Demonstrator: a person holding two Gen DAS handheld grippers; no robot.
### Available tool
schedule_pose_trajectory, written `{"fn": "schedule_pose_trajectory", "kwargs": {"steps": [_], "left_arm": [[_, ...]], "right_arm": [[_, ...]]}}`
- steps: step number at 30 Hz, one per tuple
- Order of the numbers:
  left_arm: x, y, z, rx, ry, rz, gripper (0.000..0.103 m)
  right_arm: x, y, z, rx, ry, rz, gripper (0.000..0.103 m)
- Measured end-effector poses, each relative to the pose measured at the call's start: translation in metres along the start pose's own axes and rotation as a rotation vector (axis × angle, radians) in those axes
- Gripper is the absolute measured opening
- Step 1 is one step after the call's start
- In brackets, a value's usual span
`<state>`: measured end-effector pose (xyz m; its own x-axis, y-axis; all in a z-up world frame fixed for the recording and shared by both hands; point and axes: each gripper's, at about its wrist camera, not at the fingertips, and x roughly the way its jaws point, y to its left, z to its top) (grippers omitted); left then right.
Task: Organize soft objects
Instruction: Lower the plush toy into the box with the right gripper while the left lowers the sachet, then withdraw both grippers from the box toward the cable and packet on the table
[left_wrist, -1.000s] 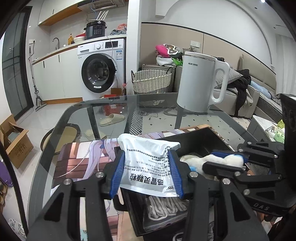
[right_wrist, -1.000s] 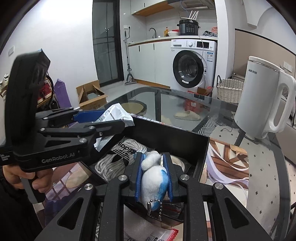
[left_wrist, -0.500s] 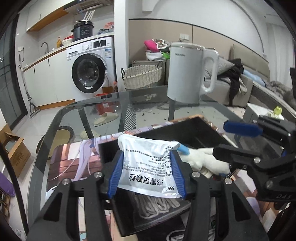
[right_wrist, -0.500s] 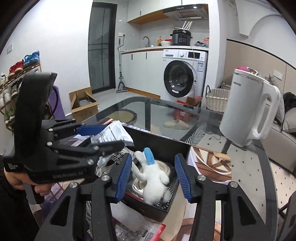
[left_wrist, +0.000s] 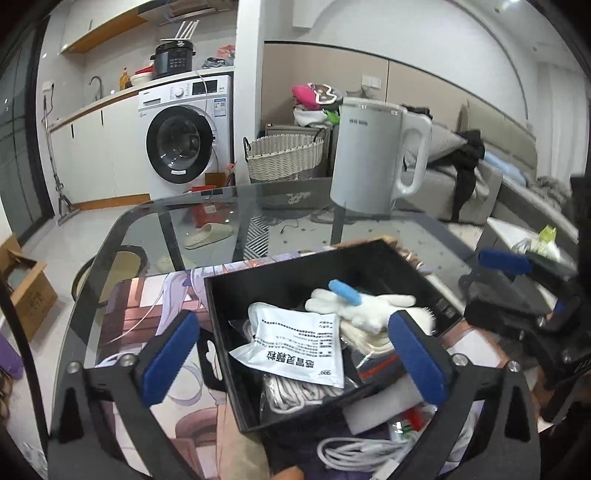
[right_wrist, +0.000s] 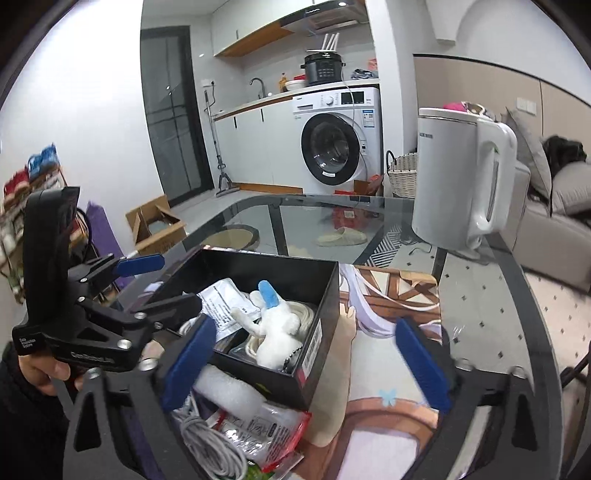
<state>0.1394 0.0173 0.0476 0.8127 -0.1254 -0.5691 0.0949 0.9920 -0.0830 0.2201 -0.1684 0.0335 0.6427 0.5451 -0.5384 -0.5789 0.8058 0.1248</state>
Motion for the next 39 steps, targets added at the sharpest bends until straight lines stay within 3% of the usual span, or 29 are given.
{"fn": "schedule_pose_trajectory", "kwargs": {"steps": [8,23,33,39], "left_arm": [[-0.025,0.015,-0.013,-0.08,-0.002,0.041,0.103],[-0.048,0.009,-0.057,-0.076,0.024,0.098,0.103],[-0.045,-0.003,-0.068,-0.045,0.057,0.064,0.103],[-0.038,-0.014,-0.072,-0.016,0.095,0.036,0.103]], "right_arm": [[-0.021,0.015,-0.015,-0.016,0.013,-0.011,0.102],[-0.039,0.028,-0.057,-0.041,0.092,-0.046,0.103],[-0.035,0.012,-0.073,-0.014,0.137,-0.089,0.103],[-0.014,0.008,-0.079,-0.017,0.221,-0.127,0.103]]}}
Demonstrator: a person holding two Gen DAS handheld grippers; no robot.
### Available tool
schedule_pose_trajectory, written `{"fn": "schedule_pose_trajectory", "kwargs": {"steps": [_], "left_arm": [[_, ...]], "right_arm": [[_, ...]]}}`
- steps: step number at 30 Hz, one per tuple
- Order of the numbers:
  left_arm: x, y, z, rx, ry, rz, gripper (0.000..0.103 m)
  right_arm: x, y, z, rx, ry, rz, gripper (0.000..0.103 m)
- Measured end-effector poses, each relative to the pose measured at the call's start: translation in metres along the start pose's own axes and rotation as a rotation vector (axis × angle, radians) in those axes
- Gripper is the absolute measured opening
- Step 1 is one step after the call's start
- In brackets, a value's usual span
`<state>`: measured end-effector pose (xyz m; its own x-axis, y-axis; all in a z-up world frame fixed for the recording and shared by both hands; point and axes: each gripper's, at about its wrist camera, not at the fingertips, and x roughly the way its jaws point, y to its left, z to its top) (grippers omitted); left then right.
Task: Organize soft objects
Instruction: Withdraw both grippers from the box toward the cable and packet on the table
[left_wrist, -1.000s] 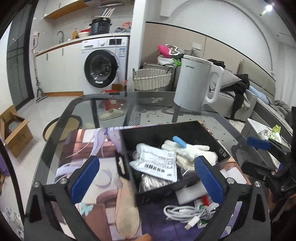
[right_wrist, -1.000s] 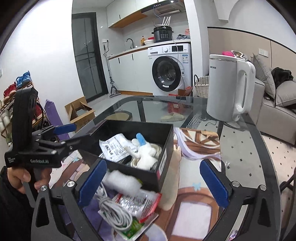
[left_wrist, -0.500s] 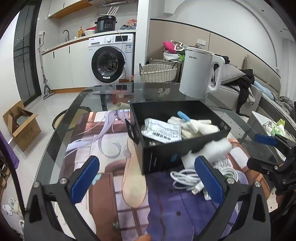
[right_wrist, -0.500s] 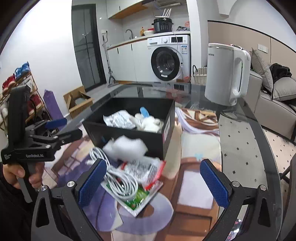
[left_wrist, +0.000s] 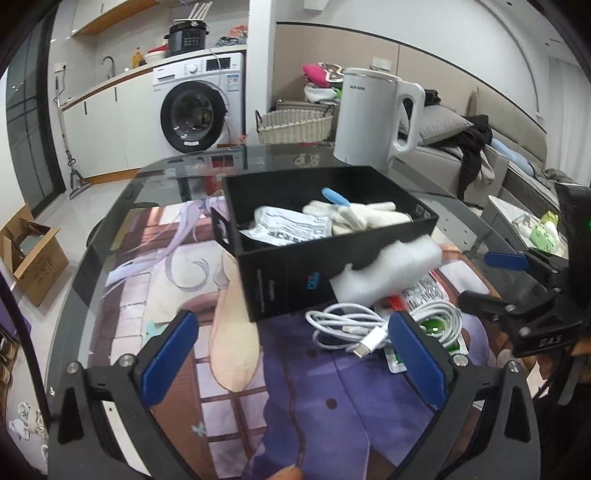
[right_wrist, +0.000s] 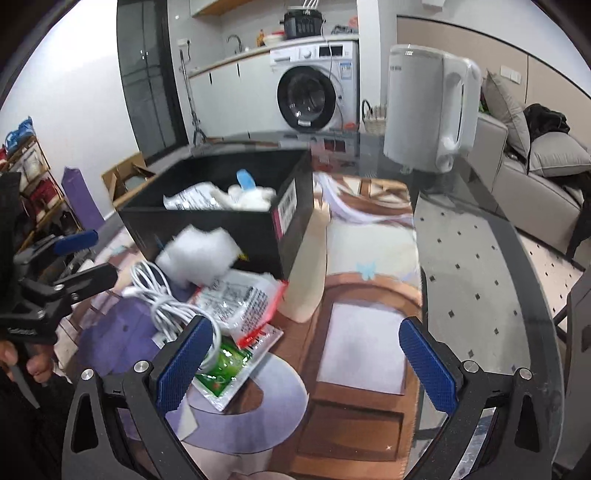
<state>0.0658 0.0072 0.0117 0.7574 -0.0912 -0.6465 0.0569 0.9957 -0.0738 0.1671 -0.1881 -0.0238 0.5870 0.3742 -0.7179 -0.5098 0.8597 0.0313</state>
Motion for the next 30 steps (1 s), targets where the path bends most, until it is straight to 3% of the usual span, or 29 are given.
{"fn": "schedule_pose_trajectory", "kwargs": {"steps": [12,20,24,30], "left_arm": [[0.006,0.002,-0.004,-0.01,0.03,-0.018,0.103],[0.01,0.0,-0.006,-0.017,0.052,-0.044,0.103],[0.011,-0.001,-0.006,-0.005,0.05,-0.043,0.103],[0.012,0.004,-0.007,-0.014,0.056,-0.041,0.103]], "right_arm": [[0.003,0.053,-0.006,-0.17,0.002,0.077,0.102],[0.006,0.024,0.006,-0.011,-0.002,0.06,0.103],[0.018,0.03,0.014,-0.007,0.019,0.083,0.103],[0.035,0.038,0.023,-0.023,0.053,0.051,0.103]]}}
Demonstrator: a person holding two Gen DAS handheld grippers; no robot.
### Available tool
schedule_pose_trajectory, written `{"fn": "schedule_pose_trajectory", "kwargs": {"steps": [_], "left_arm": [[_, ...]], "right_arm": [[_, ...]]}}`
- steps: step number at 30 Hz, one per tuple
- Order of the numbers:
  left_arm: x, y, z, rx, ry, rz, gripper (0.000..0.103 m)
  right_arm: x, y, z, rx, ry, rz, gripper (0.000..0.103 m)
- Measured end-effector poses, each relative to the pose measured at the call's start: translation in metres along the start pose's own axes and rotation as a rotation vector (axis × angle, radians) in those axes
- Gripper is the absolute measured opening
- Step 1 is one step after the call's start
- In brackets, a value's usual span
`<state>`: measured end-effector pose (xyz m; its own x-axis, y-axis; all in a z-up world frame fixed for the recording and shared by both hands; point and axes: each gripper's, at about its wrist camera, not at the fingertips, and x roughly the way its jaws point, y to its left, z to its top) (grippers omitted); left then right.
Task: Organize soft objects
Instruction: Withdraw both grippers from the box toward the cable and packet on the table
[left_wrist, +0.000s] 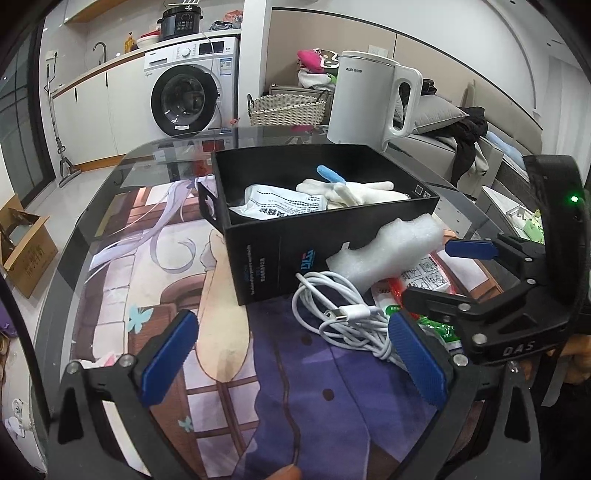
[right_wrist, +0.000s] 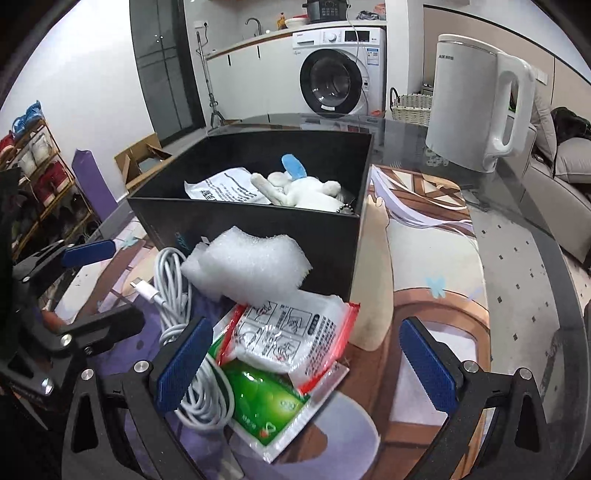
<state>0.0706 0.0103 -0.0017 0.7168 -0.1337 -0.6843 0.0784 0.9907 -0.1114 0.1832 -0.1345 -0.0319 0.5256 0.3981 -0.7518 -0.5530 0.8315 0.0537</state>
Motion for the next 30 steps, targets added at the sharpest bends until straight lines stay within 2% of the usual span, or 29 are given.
{"fn": "schedule_pose_trajectory", "kwargs": {"steps": [7,11,25,27,30], "left_arm": [[0.004,-0.001,-0.001,-0.007,0.019,-0.022,0.103],[0.005,-0.001,-0.001,-0.031,0.031,-0.046,0.103],[0.025,-0.011,0.004,-0.048,0.085,-0.032,0.103],[0.028,-0.012,0.004,-0.052,0.095,-0.037,0.103],[0.028,-0.013,0.004,-0.054,0.101,-0.04,0.103]], "right_arm": [[0.006,-0.006,-0.002,0.005,0.024,-0.023,0.102],[0.005,-0.009,-0.005,0.005,0.03,-0.002,0.092],[0.008,-0.008,-0.004,-0.02,0.031,0.019,0.091],[0.008,-0.008,-0.004,-0.021,0.035,0.029,0.087],[0.006,-0.006,-0.006,-0.037,0.028,0.041,0.074]]}}
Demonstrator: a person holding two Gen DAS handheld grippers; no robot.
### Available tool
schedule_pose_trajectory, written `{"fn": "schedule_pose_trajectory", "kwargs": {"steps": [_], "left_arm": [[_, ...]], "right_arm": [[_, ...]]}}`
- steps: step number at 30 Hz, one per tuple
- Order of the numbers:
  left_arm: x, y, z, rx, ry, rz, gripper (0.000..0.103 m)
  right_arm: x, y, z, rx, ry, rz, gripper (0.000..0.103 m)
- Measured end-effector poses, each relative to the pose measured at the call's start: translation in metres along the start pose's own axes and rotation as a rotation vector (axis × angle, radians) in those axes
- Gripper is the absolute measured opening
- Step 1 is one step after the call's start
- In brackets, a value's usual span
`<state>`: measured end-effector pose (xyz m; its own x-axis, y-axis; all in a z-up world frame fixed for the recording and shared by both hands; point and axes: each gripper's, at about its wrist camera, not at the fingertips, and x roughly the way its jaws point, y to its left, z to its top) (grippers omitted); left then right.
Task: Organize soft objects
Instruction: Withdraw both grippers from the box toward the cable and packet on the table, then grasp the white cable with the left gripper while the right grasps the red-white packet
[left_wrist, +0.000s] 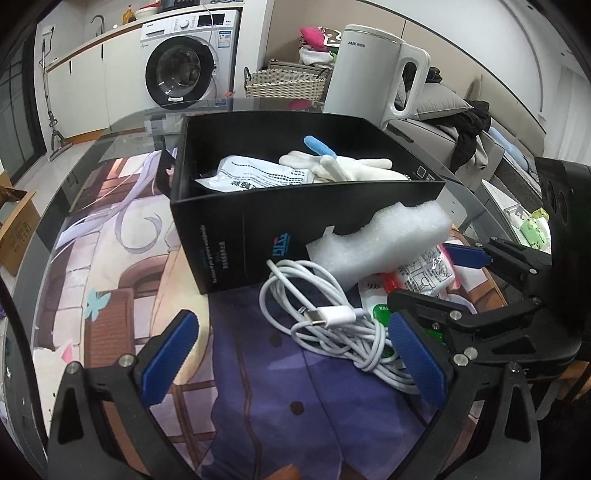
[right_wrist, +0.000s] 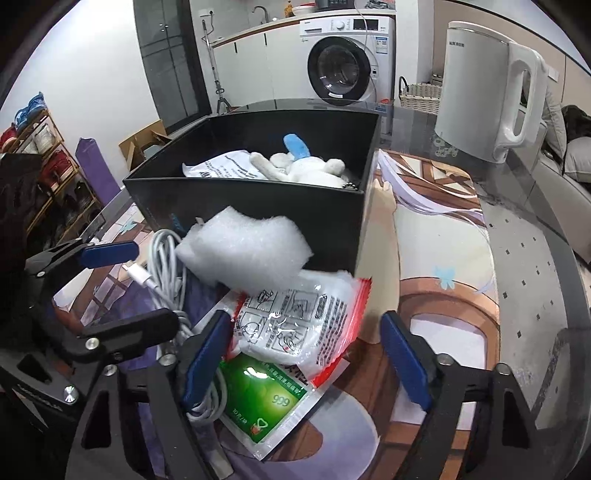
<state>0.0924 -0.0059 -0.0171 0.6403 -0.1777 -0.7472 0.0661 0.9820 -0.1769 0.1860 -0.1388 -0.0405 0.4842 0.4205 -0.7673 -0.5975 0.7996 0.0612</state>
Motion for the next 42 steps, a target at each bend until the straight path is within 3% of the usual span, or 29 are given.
{"fn": "schedule_pose_trajectory", "kwargs": {"steps": [3,9,13,16,24,26,32,35,38,42], "left_arm": [[-0.002,0.003,-0.001,0.002,0.013,-0.01,0.103],[-0.01,0.011,-0.006,0.019,0.028,-0.003,0.103],[-0.011,0.007,-0.007,0.02,0.029,-0.003,0.103],[-0.008,0.002,-0.007,0.015,0.034,-0.031,0.103],[0.004,-0.005,-0.005,0.002,0.052,-0.015,0.103],[0.004,-0.005,-0.006,0.015,0.055,-0.009,0.103],[0.001,-0.003,-0.011,0.055,0.064,0.017,0.102],[-0.004,0.001,-0.014,0.06,0.062,0.009,0.096],[-0.008,0.002,-0.017,0.072,0.049,0.022,0.081],[-0.012,0.006,-0.019,0.084,0.028,0.04,0.053]], "right_arm": [[-0.002,0.002,-0.001,-0.016,-0.005,0.023,0.057],[-0.008,-0.001,-0.007,-0.024,0.003,0.043,0.057],[-0.012,-0.008,-0.01,-0.02,-0.009,0.016,0.076],[-0.011,-0.012,-0.008,-0.011,-0.018,0.023,0.082],[-0.001,-0.009,0.002,-0.014,-0.019,0.014,0.082],[-0.001,-0.009,0.004,-0.012,-0.022,0.016,0.068],[-0.009,-0.008,0.0,-0.024,-0.04,0.023,0.057],[-0.015,-0.008,-0.005,-0.028,-0.042,0.035,0.055],[-0.02,-0.01,-0.01,-0.02,-0.044,0.05,0.055],[-0.027,-0.013,-0.016,-0.008,-0.048,0.047,0.055]]}}
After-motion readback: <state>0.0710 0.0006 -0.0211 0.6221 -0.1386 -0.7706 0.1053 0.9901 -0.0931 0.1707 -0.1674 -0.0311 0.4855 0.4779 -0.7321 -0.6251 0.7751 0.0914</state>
